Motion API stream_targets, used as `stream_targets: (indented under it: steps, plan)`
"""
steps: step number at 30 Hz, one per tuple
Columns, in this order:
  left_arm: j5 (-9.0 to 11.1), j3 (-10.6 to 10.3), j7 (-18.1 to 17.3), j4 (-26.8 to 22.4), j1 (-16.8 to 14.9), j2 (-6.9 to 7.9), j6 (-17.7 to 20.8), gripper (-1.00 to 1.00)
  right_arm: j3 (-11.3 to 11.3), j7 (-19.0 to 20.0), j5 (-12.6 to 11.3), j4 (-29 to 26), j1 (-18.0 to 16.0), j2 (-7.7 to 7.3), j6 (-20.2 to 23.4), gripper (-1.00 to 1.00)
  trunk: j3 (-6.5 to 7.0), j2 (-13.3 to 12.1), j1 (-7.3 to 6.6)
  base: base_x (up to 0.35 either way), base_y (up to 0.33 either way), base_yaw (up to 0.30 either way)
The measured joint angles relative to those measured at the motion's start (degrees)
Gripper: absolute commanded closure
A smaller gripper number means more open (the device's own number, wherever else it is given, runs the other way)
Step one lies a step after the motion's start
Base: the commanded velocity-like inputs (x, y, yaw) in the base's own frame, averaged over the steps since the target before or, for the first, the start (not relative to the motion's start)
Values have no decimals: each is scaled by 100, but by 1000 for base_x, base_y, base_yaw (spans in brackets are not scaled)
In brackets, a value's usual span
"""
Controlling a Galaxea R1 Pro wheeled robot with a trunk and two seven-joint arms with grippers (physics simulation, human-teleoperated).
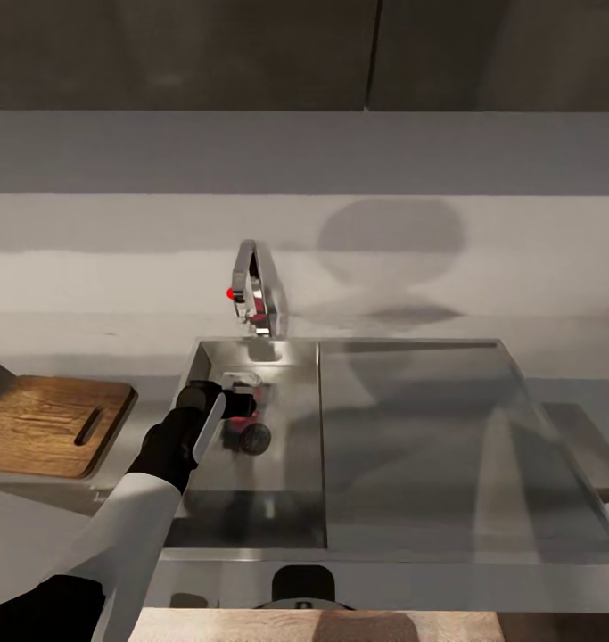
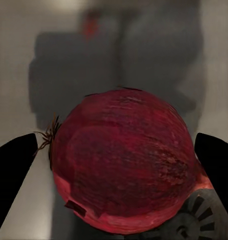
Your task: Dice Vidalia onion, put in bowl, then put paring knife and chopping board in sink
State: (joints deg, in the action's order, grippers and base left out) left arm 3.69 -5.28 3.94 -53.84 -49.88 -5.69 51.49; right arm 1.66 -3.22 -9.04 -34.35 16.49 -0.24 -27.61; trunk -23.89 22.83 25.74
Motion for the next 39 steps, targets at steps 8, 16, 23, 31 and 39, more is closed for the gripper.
stream_targets:
  steps: [8,16,23,31,39]
  plan:
    - [15,0,-3,-3,1,-3,2,100,0,4,0,0,0,0,0,-100,-1,0,0,9,0,0]
    - [0,0,0,-55,3,-3,4,100,0,5,0,0,0,0,0,-100,29,0,0,0,0,0]
    - [-5,0,3,-109,4,-3,11,100,0,5,0,0,0,0,0,-100,91,0,0,0,0,0]
    - [-3,-1,9,-256,2,-3,34,100,0,5,0,0,0,0,0,-100,163,0,0,0,0,0]
    - [4,-6,11,-592,3,-10,79,100,0,5,0,0,0,0,0,-100,235,0,0,0,0,0]
